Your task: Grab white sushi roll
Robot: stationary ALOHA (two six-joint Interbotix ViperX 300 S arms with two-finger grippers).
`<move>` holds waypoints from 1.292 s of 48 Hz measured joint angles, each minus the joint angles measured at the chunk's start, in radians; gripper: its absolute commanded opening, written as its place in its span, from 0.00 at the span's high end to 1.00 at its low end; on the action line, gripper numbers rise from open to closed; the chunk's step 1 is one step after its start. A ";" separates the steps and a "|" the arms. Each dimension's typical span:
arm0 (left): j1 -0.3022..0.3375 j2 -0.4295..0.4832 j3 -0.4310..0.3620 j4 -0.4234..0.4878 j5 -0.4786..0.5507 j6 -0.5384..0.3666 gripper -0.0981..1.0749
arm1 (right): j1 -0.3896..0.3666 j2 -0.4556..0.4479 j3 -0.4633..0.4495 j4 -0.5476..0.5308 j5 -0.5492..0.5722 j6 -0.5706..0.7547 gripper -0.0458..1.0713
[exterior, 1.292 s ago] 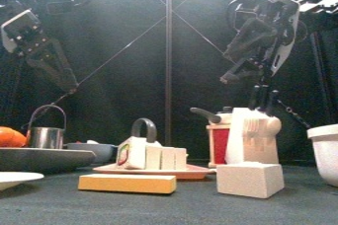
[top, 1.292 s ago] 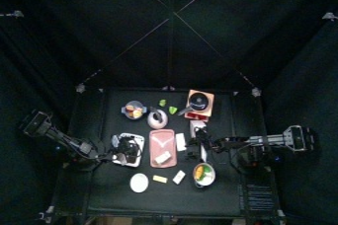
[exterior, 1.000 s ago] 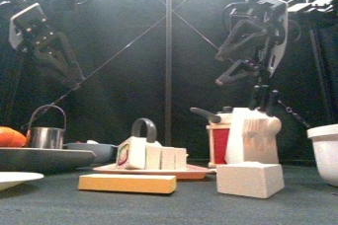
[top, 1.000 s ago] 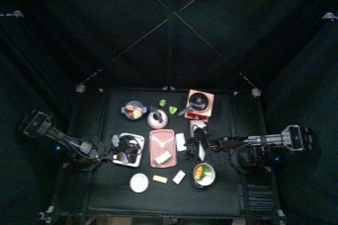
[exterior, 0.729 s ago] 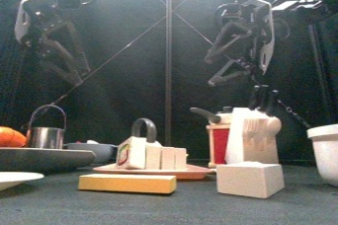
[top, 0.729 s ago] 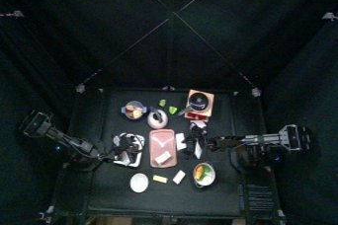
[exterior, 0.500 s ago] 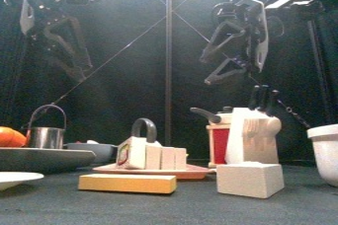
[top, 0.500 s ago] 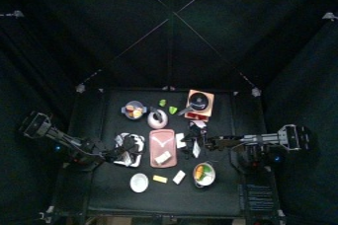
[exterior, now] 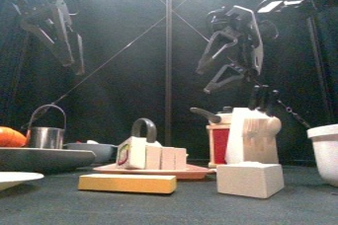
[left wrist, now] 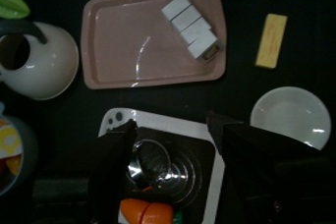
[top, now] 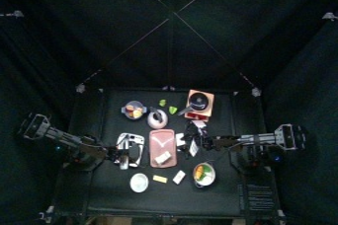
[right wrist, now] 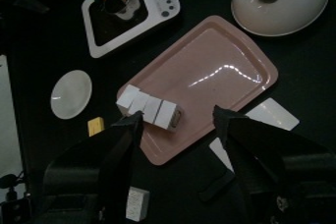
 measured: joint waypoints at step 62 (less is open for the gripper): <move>0.175 -0.186 0.310 -0.025 -0.574 0.009 0.12 | 0.081 0.249 -0.387 0.465 0.514 -0.615 0.15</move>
